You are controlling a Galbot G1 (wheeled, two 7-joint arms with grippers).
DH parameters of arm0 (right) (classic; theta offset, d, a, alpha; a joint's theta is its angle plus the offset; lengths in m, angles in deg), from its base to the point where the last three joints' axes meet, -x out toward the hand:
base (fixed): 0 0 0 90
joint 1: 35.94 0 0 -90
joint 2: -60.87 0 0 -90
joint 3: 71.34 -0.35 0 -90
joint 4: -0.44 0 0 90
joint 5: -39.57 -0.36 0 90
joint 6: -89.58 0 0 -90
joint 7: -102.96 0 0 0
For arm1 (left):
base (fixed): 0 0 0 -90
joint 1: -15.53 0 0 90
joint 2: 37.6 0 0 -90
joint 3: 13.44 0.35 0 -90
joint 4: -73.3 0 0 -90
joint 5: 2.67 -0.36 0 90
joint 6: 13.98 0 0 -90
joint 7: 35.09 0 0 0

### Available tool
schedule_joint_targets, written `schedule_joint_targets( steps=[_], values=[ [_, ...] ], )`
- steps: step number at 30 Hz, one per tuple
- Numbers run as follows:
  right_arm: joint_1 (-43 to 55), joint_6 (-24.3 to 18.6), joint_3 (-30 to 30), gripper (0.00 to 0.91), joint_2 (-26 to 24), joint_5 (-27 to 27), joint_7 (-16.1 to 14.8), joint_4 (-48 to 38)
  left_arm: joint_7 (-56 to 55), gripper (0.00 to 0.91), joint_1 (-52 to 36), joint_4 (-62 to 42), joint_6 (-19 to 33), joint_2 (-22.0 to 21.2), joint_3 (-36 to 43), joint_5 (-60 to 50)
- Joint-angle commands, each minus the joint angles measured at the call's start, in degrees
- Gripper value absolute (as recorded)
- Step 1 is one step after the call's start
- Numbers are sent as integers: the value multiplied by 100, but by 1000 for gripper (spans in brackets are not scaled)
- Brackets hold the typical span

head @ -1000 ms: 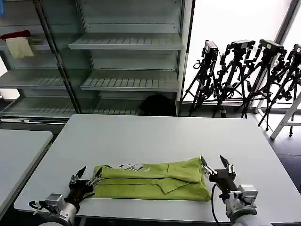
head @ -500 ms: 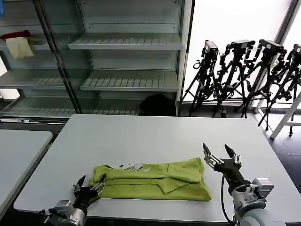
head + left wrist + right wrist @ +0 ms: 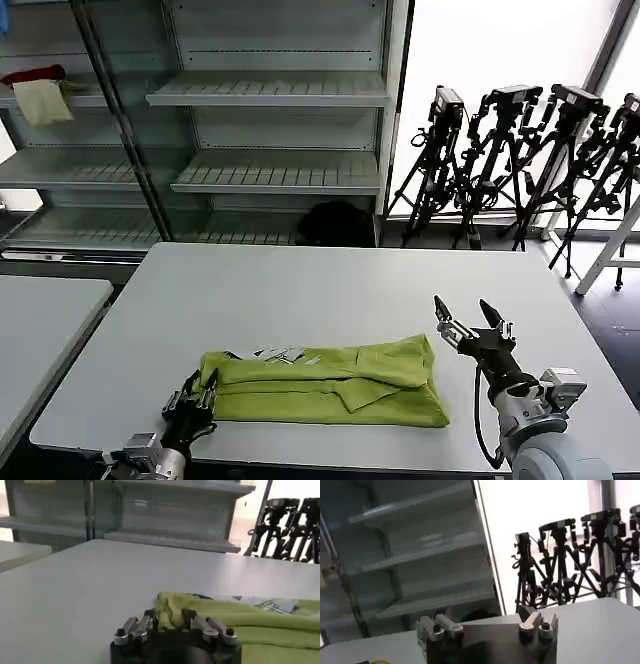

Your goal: Fold and organize the clothes.

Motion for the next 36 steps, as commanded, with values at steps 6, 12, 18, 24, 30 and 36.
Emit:
schedule_joint_targets(
  steps=[6,12,18,24,30,36],
  values=[
    [-49,4,-65,907,-17,-35,-17,-48,285,0,45,261,988,-36,-95,-322],
    [-130,-19,-130,907,-59,-39,-41,-92,830,0,-60,791,958,235,-1226,-1258],
    [-121,-47,-117,907,-84,-28,-50,-174,1595,0,-511,488,483,916,-2312,-1616],
    [-178,-84,-124,907,-92,17,-66,-274,1734,0,-601,409,225,1313,-2438,-1684],
    [-219,-171,-104,907,-46,143,-75,-412,1262,0,-313,1606,-96,516,-1455,-1403],
    [-212,-227,-43,907,3,263,-76,-519,391,0,-301,2021,-289,131,1413,-838]
  ],
)
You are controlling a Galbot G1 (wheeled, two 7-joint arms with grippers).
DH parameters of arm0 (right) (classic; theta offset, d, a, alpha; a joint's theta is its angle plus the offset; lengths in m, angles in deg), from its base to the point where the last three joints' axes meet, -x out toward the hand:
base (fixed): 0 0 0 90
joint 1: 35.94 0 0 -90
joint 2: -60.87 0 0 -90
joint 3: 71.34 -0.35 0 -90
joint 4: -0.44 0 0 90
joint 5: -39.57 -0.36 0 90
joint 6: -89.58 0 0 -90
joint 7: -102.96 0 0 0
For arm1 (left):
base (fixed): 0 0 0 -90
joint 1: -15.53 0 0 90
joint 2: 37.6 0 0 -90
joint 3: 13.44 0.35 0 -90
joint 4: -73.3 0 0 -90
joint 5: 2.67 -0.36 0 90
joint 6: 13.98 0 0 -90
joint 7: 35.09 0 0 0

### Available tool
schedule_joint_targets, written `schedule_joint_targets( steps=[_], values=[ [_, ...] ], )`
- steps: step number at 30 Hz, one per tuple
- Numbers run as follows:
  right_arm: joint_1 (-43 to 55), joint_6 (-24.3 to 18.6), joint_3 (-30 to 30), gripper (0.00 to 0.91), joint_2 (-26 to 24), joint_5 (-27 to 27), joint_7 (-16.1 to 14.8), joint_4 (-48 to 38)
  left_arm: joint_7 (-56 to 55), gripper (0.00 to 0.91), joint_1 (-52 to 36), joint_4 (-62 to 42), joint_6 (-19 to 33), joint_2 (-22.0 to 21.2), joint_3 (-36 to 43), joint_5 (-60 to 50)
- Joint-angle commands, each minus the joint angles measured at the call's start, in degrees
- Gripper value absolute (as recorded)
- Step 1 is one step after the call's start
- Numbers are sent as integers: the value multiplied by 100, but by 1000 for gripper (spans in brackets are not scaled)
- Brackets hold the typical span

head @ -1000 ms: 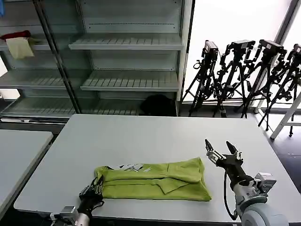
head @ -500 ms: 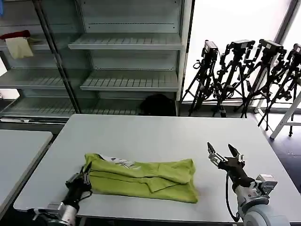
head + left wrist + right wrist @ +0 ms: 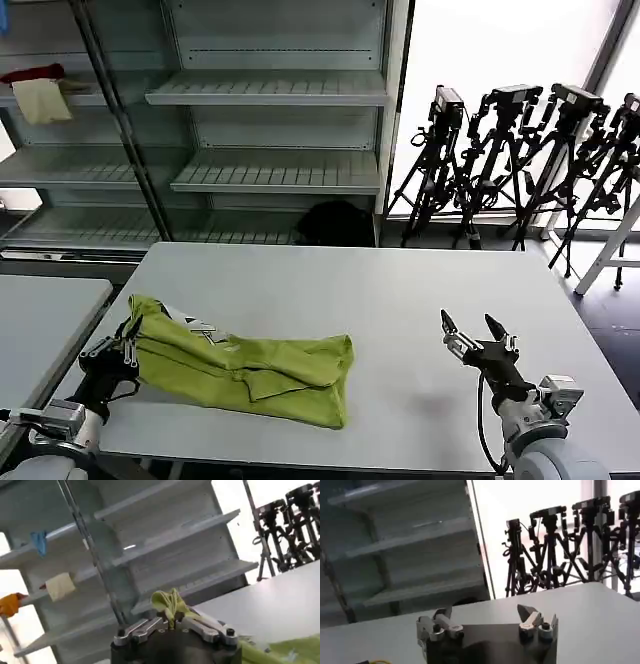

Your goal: Fold and organize the clothes.

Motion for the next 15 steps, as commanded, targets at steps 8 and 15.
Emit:
schedule_joint_targets(
  steps=[8,15],
  values=[
    [-76,-124,18,907,25,197,-27,-166,-972,0,-460,-45,-481,-531,4175,440],
    [-136,-188,-58,907,-29,207,-59,-207,-853,0,-795,-729,-343,-90,4399,209]
  ],
)
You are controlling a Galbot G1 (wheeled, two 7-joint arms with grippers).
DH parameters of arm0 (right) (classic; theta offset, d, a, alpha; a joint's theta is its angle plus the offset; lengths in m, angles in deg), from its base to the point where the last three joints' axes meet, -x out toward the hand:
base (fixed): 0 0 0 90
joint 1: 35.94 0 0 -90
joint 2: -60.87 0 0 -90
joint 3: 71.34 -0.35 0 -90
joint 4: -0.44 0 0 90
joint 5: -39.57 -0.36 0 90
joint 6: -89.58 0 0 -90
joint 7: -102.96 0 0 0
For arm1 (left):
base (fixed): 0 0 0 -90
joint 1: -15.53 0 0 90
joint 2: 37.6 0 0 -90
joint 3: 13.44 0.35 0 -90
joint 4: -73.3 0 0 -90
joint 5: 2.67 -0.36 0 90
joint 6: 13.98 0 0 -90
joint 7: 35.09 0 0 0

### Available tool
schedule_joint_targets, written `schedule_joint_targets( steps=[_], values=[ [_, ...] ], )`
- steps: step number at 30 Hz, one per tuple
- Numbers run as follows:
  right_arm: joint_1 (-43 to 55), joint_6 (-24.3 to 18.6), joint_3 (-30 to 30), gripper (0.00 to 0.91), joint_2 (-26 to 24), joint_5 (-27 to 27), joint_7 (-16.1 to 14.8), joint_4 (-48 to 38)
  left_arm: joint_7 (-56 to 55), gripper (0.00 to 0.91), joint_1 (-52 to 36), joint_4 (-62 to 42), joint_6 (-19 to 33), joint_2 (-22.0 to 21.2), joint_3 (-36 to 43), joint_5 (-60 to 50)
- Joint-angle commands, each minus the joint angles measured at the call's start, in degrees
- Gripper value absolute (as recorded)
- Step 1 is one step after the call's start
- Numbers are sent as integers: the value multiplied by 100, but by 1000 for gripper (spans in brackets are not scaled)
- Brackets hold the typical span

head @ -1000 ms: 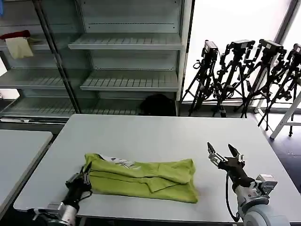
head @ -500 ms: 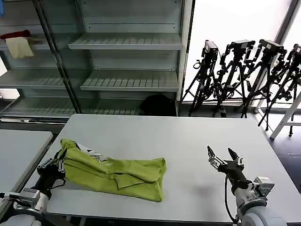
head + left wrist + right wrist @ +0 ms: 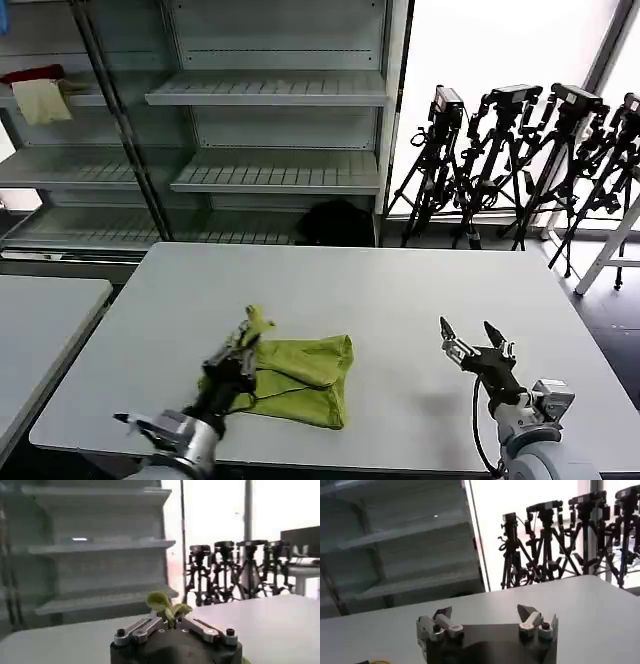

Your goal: Fold and organize the clothes.

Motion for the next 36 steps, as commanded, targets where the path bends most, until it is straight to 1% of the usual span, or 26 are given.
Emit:
schedule_joint_targets(
  steps=[1,6,11,12,13,14,19,24,26,29,31,32,34,35,36],
  values=[
    [-33,-55,-38,907,-14,58,-9,-69,-183,0,-476,-959,-6,252,1497,-118],
    [-50,-74,-16,907,-3,135,-20,-77,-196,0,-546,-1159,-19,128,1617,-237],
    [-79,-97,44,907,29,211,-41,-47,-238,10,-627,-1299,-62,104,1550,-342],
    [-95,-103,65,907,35,252,-45,-44,-274,111,-648,-1329,-75,92,1527,-340],
    [-106,-108,83,907,41,278,-50,-43,-283,474,-664,-1352,-67,82,1494,-347],
    [-126,-131,114,907,54,333,-70,-40,-297,907,-684,-1385,-50,87,1483,-357],
    [-142,-156,199,907,77,436,-96,-35,-355,907,-791,-1428,-23,137,1438,-301],
    [-124,-152,257,907,82,501,-98,-45,-251,907,-791,-1091,358,313,1438,-75],
    [-129,-152,270,907,84,511,-101,-50,-249,907,-816,-838,395,352,1391,191],
    [-140,-142,289,907,75,522,-114,-46,-231,907,-852,-355,368,591,1220,689],
    [-138,-148,294,907,65,520,-140,-39,-180,907,-849,231,221,849,847,984],
    [-137,-176,294,907,56,505,-174,-28,-173,907,-851,268,151,968,730,1084],
    [-112,-349,290,907,24,447,-250,26,-192,907,-882,670,18,1413,233,1444],
    [-101,-498,289,907,14,420,-294,53,-192,907,-881,690,-5,1528,49,1512],
    [-49,-777,283,907,3,400,-352,149,-182,907,-817,844,-38,1714,-278,1702]
  ],
)
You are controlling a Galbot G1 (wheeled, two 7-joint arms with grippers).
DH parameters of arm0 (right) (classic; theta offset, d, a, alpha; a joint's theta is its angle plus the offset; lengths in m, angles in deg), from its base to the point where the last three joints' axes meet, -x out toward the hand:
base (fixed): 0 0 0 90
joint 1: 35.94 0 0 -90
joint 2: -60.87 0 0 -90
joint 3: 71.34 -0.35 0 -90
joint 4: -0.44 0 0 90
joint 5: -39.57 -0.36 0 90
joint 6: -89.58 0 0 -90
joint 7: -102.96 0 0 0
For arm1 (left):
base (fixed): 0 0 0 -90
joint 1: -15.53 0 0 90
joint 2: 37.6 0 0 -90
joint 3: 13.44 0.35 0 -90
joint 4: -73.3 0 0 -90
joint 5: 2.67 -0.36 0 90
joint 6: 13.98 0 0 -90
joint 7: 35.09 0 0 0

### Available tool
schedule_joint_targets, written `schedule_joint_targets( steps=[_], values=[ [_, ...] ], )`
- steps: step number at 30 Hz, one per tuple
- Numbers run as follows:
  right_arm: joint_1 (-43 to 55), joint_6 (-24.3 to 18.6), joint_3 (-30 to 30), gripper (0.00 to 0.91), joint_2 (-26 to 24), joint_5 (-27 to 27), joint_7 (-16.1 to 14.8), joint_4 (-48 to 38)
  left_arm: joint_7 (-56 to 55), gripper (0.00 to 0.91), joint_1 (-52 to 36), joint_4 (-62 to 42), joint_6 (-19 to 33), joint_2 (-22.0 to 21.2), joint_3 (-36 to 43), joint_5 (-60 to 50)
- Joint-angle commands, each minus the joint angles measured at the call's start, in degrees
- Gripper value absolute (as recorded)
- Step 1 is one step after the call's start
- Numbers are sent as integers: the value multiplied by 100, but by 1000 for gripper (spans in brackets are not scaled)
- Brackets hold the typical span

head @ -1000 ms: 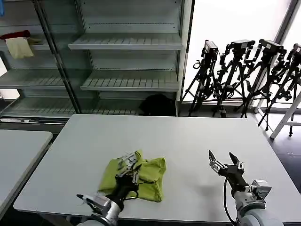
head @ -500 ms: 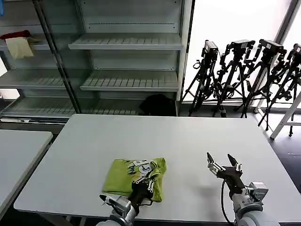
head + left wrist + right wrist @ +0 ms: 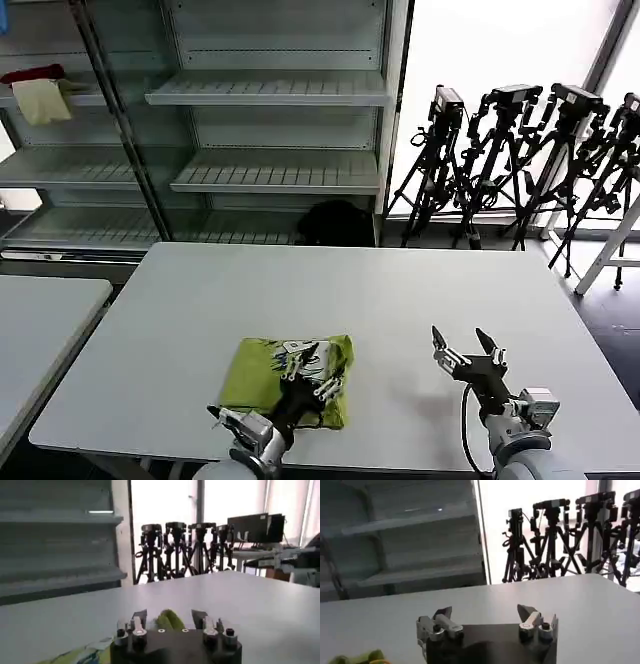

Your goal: Fold and organize the clothes.

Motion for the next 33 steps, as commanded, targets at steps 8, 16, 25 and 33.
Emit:
schedule_joint_targets(
  steps=[8,16,25,33],
  values=[
    [302,-1540,106,907,-73,1308,-264,2,-58,907,498,701,128,614,-1950,932],
    [155,-1455,64,907,-32,1452,-76,-265,-105,907,459,-900,531,511,-1953,882],
    [44,-1486,131,907,-41,1528,-181,-292,-152,907,575,-1076,324,354,-1797,898],
    [144,-1397,144,907,-40,1445,-184,-294,-208,907,804,-831,16,337,-1815,1123]
  ],
)
